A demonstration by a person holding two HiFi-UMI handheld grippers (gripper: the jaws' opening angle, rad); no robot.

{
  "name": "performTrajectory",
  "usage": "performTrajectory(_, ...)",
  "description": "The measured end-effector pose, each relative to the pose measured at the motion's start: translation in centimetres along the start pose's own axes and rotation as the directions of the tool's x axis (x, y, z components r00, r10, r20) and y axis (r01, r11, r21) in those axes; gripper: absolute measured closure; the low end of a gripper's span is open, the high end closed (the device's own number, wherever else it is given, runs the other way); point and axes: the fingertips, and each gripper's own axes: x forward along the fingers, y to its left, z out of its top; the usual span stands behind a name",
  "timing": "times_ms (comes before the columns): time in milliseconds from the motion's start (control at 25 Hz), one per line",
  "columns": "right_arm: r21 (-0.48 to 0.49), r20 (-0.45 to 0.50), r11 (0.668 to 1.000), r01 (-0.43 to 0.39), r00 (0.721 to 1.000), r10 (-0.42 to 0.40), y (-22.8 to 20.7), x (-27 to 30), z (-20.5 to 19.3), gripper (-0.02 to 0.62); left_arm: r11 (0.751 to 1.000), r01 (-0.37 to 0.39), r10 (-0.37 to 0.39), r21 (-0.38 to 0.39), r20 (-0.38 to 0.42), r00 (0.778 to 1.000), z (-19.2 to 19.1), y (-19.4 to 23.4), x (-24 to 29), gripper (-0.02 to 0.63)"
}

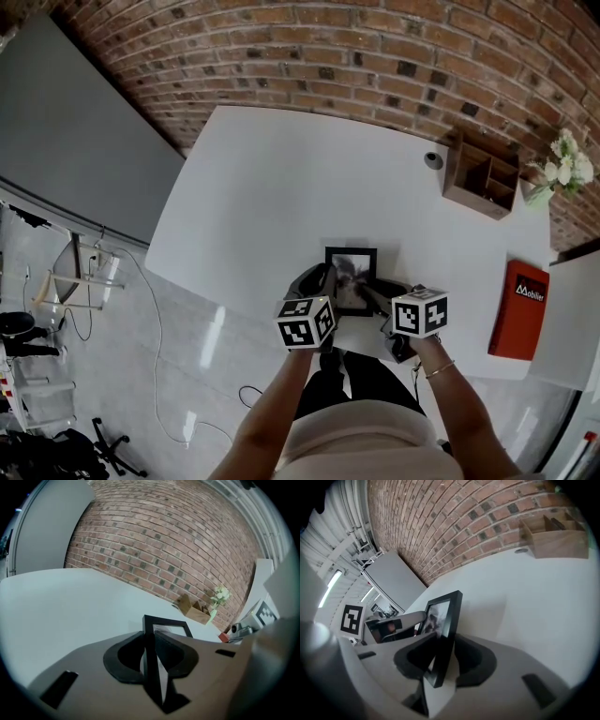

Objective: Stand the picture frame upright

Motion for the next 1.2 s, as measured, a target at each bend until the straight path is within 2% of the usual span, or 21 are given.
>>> performTrajectory(200,-0.048,0.033,0.999,0.017,0.999,-0.015,0.1,-0.8,0.8,0.479,0.998,0.015,-0.014,0.065,-0.005,1.0,1.1,-1.0,-0.3,0.54)
performTrajectory(360,-0.082,0.088,0.996,0.023,0.996,-0.016,0.8,-2.0,2.4,0.495,0.996,0.027,-0.028,0.081,0.015,0.999,2.6,-1.8,-1.1,0.54)
performTrajectory(720,-0.172,0.199,0.985,-0.004,0.979,0.038,2.6,-4.5,7.1,0.499,0.995,0.03,-0.042,0.099,0.128,0.991,7.5,-3.7,-2.4,0.541)
performTrajectory(1200,-0.3,0.308,0.954,-0.009,0.946,0.106,3.6,-7.3,13.4,0.499,0.976,-0.011,-0.047,0.218,0.259,0.965,14.6,-7.1,-2.8,0.543)
